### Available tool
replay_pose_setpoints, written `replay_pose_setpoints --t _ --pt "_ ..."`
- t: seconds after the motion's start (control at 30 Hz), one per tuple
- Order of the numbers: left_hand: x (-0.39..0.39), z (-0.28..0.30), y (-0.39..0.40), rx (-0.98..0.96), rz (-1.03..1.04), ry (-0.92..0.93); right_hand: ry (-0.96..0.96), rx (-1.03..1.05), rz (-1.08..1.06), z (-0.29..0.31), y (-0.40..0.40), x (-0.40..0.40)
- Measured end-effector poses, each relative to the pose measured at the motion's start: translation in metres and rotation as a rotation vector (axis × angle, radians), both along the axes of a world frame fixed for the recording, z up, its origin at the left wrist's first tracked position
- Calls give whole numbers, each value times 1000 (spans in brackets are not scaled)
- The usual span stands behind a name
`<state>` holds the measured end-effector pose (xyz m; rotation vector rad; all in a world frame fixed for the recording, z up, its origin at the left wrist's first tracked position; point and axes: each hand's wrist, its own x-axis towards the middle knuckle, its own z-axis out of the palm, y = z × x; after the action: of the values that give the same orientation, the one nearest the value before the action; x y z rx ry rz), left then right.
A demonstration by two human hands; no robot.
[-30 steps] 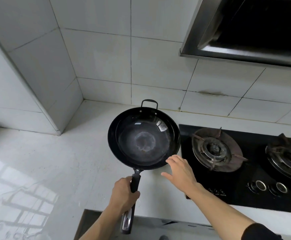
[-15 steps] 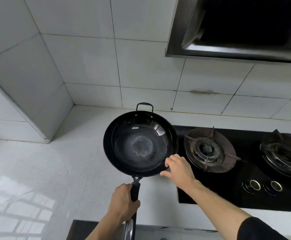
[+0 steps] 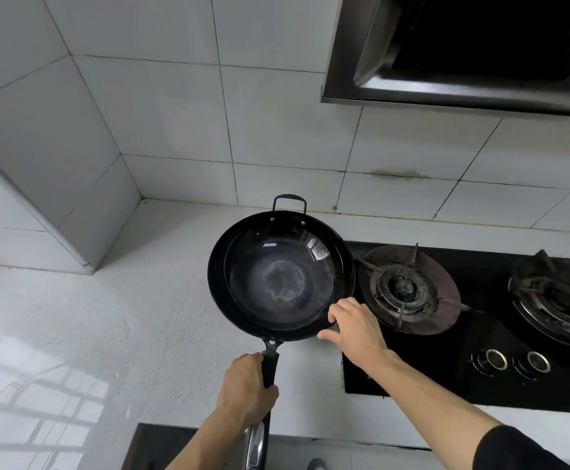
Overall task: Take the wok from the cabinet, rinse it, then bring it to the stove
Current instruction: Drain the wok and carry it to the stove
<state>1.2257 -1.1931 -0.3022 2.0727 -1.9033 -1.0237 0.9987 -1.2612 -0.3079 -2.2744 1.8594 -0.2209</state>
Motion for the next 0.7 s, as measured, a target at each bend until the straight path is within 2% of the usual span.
replay_pose_setpoints --t 0.2,0.43,0.7 --pt "4 4 5 13 -38 -51 -19 -1 1 -3 11 -1" --pt "-16 1 16 15 -22 18 -44 -3 -38 -1 10 -11" --pt "-14 3 19 -35 -60 -59 -19 19 -52 2 10 -8"
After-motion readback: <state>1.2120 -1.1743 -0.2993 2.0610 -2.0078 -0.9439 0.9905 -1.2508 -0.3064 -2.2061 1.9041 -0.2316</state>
